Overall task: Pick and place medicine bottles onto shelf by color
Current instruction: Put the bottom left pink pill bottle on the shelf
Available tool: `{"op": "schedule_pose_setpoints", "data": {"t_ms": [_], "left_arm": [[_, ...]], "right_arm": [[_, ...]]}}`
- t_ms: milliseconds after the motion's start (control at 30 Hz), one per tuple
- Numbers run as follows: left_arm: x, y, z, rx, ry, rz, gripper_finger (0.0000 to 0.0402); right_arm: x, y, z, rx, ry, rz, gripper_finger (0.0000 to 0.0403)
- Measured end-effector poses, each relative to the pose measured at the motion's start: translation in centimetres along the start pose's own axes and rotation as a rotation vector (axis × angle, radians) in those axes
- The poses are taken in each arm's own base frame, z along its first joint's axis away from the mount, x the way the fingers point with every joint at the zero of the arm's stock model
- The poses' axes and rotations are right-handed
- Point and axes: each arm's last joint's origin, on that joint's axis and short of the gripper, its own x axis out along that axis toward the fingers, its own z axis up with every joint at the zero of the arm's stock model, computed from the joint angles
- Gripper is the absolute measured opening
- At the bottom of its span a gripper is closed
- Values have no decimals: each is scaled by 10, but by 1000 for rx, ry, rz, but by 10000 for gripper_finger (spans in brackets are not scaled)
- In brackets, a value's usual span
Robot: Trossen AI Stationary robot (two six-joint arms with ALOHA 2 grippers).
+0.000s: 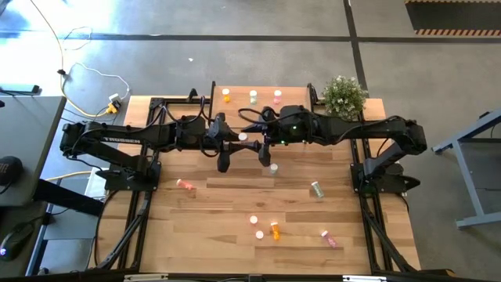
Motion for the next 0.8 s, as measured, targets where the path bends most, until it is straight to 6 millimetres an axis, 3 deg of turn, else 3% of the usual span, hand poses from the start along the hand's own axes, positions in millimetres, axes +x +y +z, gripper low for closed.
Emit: {"op": "schedule_pose_setpoints", "data": {"t_ms": [200,567,800], "left_arm": [[0,0,0,0,0,0,94],[0,0,0,-7,0,-3,94],[0,0,0,-7,-1,8,103]], "right_arm": [[3,0,-1,9,-1,1,208],[4,0,-3,19,7,0,108],[4,0,-3,19,11,-1,101]]}}
